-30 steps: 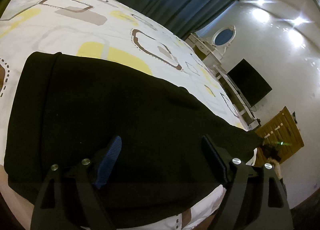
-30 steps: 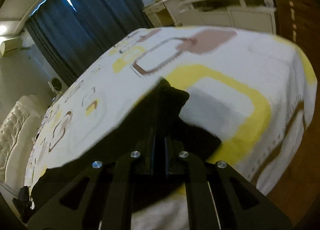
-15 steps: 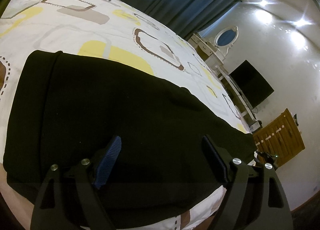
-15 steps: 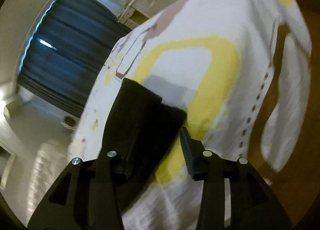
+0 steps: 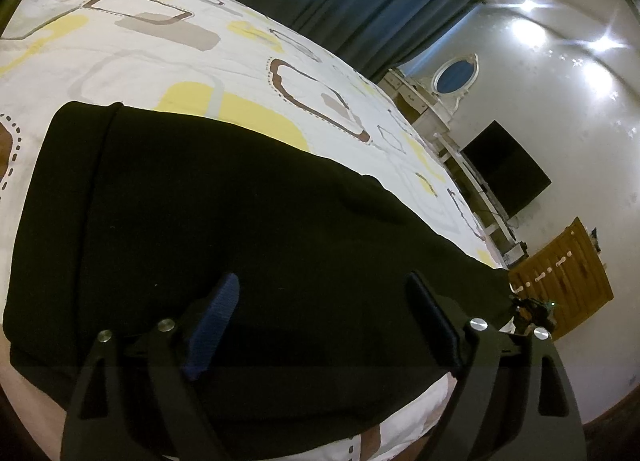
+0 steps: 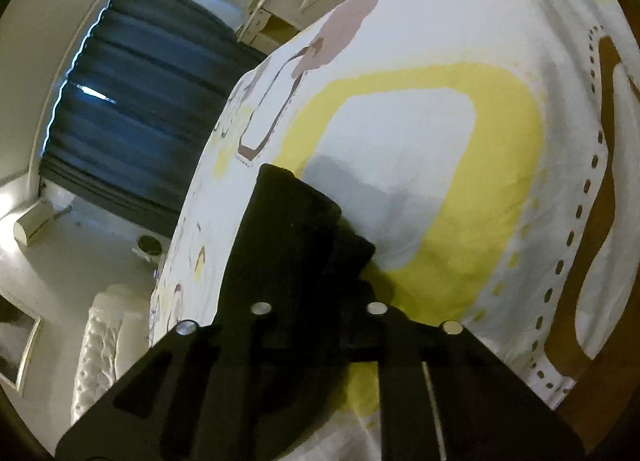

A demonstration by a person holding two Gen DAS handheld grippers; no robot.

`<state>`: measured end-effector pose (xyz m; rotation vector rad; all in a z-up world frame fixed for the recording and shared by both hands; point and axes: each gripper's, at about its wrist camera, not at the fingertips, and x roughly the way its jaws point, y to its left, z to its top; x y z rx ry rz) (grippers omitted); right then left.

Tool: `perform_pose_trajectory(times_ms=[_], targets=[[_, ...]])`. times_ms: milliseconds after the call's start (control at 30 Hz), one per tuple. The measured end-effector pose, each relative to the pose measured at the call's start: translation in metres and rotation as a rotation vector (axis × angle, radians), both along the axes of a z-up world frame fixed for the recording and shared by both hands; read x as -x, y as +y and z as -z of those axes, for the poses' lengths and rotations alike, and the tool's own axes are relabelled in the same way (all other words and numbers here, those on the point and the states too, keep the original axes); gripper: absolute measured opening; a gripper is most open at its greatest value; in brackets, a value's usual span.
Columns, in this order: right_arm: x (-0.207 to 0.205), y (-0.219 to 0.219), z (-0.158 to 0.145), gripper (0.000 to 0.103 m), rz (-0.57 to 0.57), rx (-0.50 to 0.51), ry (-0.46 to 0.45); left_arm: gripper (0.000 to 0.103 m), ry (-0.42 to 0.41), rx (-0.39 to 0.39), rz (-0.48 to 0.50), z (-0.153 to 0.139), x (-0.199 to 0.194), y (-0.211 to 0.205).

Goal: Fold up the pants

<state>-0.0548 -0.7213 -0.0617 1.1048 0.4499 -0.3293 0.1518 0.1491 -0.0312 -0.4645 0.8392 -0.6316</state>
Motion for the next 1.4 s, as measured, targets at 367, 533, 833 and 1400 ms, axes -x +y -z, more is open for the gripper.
perform_pose_trajectory(times_ms=[367,533,833,1400], targets=[[0.014,-0.006,0.019,0.014,0.010,0.029,0.046,0.085,-0.014,0.020,0.002,0.003,0.001,0.000],[0.033,-0.005,-0.005,0.041,0.147,0.092,0.076,0.085,-0.018,0.018,0.000,0.002,0.000,-0.001],[0.022,0.061,-0.005,0.041,-0.057,-0.063,-0.058,0.085,-0.071,-0.065,0.000,0.002,0.005,-0.009],[-0.010,0.092,0.012,0.007,-0.129,-0.008,0.032,0.085,-0.086,-0.084,-0.006,0.001,0.009,-0.013]])
